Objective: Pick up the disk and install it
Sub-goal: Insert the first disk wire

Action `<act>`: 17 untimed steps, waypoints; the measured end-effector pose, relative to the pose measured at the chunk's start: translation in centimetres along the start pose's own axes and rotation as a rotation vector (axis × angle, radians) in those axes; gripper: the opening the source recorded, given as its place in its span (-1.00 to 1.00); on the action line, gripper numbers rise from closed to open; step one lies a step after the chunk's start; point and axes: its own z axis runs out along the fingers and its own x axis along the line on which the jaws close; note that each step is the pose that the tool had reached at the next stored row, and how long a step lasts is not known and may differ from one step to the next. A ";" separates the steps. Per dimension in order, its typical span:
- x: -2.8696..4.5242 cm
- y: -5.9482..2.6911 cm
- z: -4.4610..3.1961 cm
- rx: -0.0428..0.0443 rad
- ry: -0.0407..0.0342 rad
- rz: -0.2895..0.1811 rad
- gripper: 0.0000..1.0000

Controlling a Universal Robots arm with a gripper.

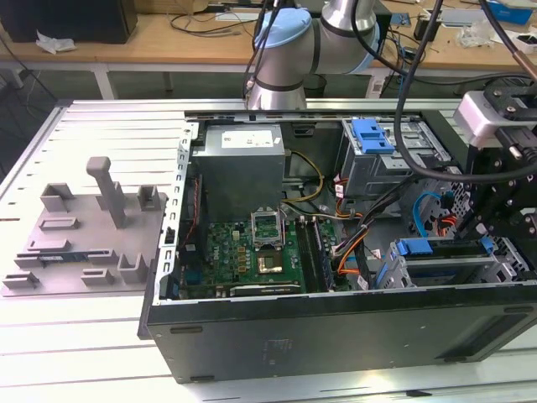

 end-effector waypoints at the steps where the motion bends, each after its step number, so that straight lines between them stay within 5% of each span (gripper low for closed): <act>1: 0.00 0.00 0.01 0.0001 0.0000 0.000 -0.66; 17: 0.20 0.11 0.00 0.0038 -0.0001 0.006 -0.66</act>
